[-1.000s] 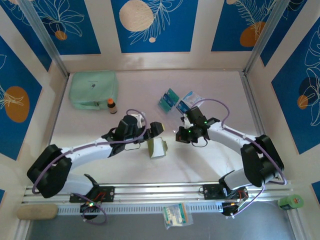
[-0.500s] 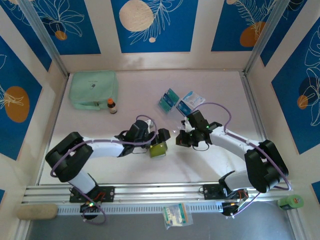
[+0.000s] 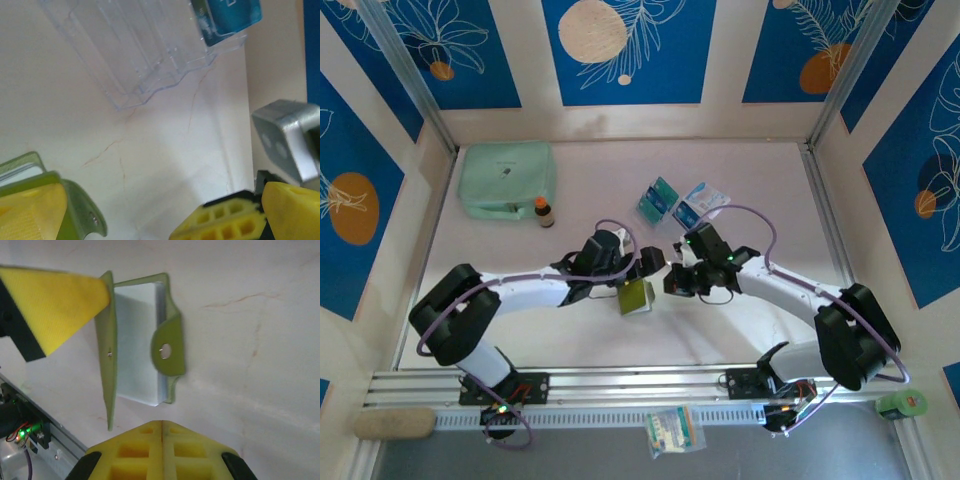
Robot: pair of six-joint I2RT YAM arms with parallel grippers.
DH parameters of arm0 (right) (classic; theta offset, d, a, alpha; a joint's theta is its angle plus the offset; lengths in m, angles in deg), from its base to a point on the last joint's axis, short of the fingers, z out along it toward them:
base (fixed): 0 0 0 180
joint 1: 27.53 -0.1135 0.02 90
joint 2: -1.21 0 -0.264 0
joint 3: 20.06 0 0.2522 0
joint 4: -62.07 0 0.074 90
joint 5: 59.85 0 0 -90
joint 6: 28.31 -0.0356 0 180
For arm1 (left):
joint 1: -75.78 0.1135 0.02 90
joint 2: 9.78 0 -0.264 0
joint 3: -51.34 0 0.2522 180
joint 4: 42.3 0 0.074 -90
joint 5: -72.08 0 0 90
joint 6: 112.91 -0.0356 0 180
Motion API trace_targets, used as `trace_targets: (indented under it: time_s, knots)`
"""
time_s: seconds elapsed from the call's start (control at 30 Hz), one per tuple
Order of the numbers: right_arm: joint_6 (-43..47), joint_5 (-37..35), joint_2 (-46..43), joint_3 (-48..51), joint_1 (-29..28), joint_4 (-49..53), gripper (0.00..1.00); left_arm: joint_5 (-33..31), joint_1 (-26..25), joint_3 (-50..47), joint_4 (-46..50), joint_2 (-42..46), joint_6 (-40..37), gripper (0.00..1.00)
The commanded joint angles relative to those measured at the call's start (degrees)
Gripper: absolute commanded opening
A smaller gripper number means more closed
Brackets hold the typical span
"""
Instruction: Put the credit cards into the card holder
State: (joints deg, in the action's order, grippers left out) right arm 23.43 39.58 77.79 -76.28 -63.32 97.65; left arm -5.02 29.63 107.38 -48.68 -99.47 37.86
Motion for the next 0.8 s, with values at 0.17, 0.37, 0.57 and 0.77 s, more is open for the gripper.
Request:
trace_targets:
  time_s: [0.17,0.37,0.57,0.77]
  knots:
    - [-2.17,-3.49,-1.14,-2.02,-7.75,-2.58,0.0,1.36,3.96,4.38,2.52,-0.23,-2.85,1.0]
    - [-1.73,-6.03,-0.18,-4.18,-12.94,-4.45,0.0,3.49,7.35,9.07,3.69,-3.13,-3.71,1.0]
    - [-0.78,-6.03,3.33,-7.96,-16.24,-5.78,0.0,4.31,9.09,12.18,5.42,-5.19,-4.94,1.0]
    - [0.73,-5.31,7.62,-11.2,-20.34,-7.5,0.0,3.49,11.99,13.11,7.03,-5.0,-6.19,1.0]
